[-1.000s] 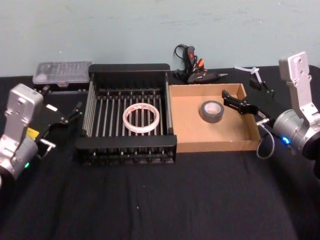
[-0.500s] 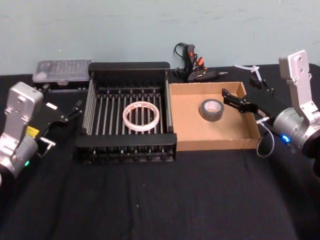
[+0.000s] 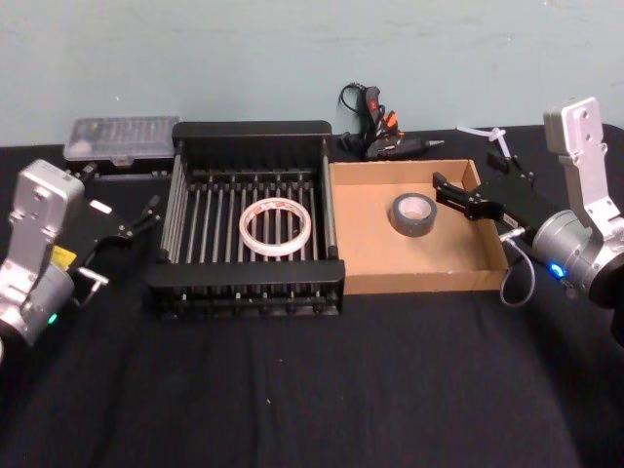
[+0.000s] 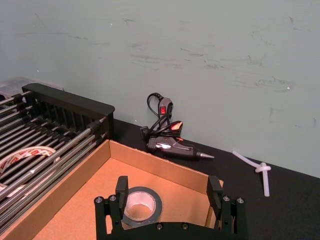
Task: Pick up the white tape and place it into the black box , Pick up the silver tape and place it into the brown box.
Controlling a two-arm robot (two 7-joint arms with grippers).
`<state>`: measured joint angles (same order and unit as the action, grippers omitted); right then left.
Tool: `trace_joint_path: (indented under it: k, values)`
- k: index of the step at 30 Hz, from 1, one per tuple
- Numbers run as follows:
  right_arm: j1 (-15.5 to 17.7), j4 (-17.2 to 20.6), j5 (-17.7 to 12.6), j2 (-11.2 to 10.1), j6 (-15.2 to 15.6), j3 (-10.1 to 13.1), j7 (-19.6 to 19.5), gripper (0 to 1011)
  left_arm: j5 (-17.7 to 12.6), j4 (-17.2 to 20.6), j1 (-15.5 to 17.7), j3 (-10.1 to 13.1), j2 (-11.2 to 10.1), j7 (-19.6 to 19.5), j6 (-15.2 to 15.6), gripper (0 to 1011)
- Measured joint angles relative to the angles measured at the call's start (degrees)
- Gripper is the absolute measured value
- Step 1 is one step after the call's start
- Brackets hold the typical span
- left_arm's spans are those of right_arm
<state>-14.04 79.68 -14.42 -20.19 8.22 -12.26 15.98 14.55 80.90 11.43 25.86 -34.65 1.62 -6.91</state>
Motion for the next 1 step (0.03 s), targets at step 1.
trace_joint_path:
  k: [1]
  values:
    - [0.00, 0.00, 0.00, 0.00, 0.00, 0.00, 0.00, 1000, 0.00, 0.00, 0.00, 0.00, 0.00, 0.00, 0.00, 1001]
